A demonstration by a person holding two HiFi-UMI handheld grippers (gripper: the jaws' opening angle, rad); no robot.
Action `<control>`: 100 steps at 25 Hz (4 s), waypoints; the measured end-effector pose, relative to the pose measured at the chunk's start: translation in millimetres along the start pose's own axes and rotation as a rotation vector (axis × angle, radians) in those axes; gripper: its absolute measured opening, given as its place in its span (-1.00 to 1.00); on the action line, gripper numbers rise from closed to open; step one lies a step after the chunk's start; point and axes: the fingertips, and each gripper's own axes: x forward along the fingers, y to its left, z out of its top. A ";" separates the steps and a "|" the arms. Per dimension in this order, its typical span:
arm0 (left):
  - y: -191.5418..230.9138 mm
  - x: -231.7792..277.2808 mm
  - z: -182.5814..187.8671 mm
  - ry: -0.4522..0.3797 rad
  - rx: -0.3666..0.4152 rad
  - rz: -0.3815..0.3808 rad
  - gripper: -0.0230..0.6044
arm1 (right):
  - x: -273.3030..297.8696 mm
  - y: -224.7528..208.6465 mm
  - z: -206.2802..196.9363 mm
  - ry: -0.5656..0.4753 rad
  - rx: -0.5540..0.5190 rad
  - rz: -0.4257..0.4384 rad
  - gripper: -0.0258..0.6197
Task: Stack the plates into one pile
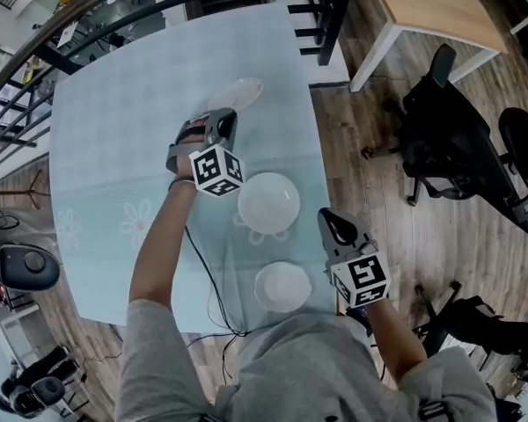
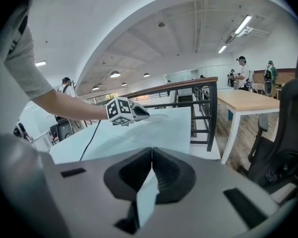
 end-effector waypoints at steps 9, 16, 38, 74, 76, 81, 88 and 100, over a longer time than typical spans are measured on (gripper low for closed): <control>28.2 -69.5 2.8 0.044 -0.043 0.094 -0.84 | -38.8 9.4 10.2 -0.072 -0.035 0.002 -0.84; 19.0 -146.3 18.1 0.035 -0.054 0.139 -0.84 | -79.5 26.6 16.3 -0.124 -0.089 0.005 -0.84; -120.8 -342.1 66.1 0.037 -0.105 0.205 -0.84 | -205.4 62.5 -17.6 -0.236 -0.197 0.035 -0.84; -319.2 -331.7 104.4 0.074 0.011 0.086 -0.84 | -339.4 101.6 -175.8 -0.082 -0.096 -0.133 -0.84; -331.5 -326.4 107.6 0.073 0.016 0.055 -0.84 | -341.6 101.8 -179.1 -0.076 -0.097 -0.138 -0.84; -354.0 -318.0 119.3 0.068 0.011 -0.012 -0.84 | -344.8 103.3 -179.5 -0.075 -0.093 -0.145 -0.84; -389.3 -304.1 126.4 0.060 -0.024 -0.133 -0.83 | -337.4 100.7 -179.9 -0.064 -0.080 -0.143 -0.84; -422.4 -288.1 119.1 0.084 -0.159 -0.313 -0.83 | -314.6 81.2 -165.6 -0.048 -0.077 -0.140 -0.84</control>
